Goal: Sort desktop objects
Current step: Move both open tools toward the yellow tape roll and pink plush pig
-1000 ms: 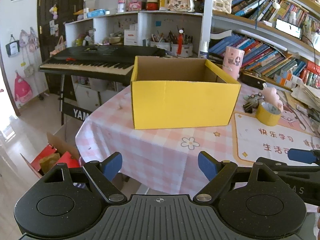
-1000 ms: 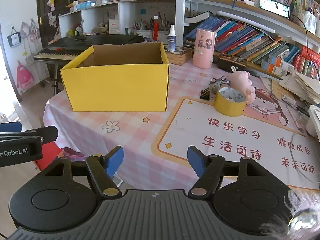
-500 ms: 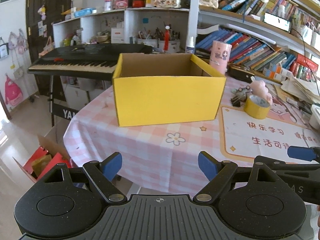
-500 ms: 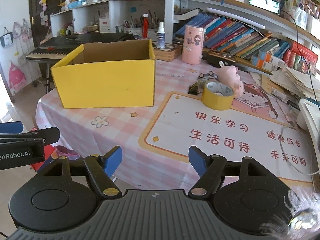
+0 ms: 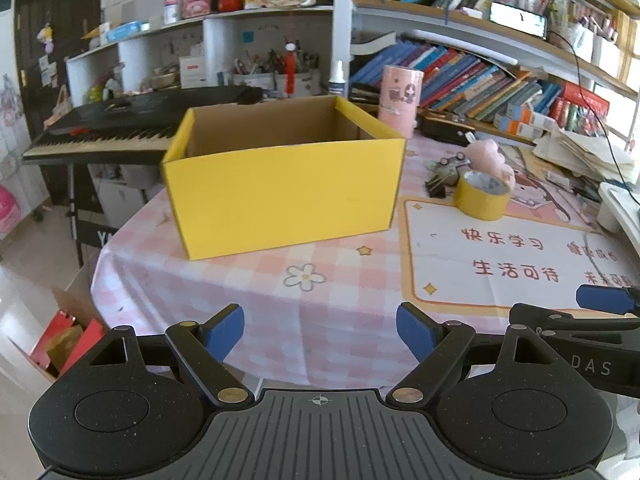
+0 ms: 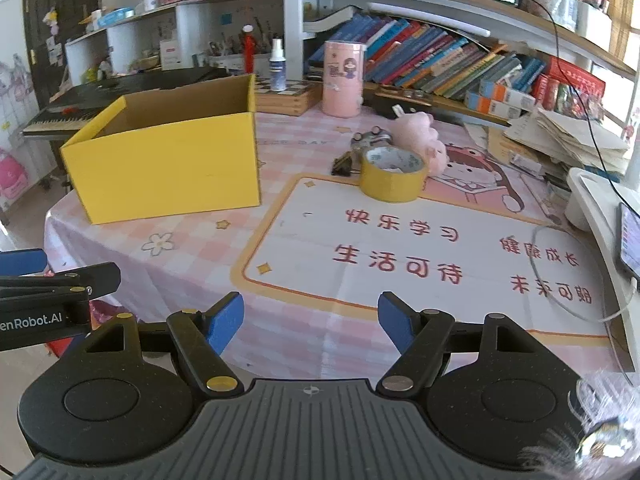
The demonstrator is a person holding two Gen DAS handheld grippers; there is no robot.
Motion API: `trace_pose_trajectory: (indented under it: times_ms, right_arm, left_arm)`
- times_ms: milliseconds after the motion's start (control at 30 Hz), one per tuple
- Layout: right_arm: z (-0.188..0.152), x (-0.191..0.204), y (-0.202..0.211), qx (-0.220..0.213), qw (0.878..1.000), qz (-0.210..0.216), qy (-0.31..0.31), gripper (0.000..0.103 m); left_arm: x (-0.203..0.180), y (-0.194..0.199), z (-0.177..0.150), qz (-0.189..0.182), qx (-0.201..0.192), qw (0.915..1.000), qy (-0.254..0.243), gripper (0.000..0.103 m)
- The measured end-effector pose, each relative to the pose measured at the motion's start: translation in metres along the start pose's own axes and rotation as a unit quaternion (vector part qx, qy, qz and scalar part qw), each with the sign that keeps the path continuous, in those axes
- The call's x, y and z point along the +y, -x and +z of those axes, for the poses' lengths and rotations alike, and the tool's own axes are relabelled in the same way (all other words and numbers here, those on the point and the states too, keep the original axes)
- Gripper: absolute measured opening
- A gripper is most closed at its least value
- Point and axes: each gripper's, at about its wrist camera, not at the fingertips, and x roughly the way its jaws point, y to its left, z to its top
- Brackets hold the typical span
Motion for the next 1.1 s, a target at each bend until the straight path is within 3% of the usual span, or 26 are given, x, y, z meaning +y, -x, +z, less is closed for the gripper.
trace_pose_trajectory:
  times_ms: [667,1100]
  right_arm:
    - [0.017,-0.075,-0.025,0.019,0.998,-0.045,-0.040,0.073]
    - [0.034,-0.124,-0.052,0.035,0.997,-0.054,-0.046,0.073]
  left_arm:
    - [-0.070,-0.046,0.029,-0.048,0.017,0.9980,-0.039,0.086]
    - [-0.111,-0.080,0.046,-0.052,0.034,0.9971,-0.043,0.086]
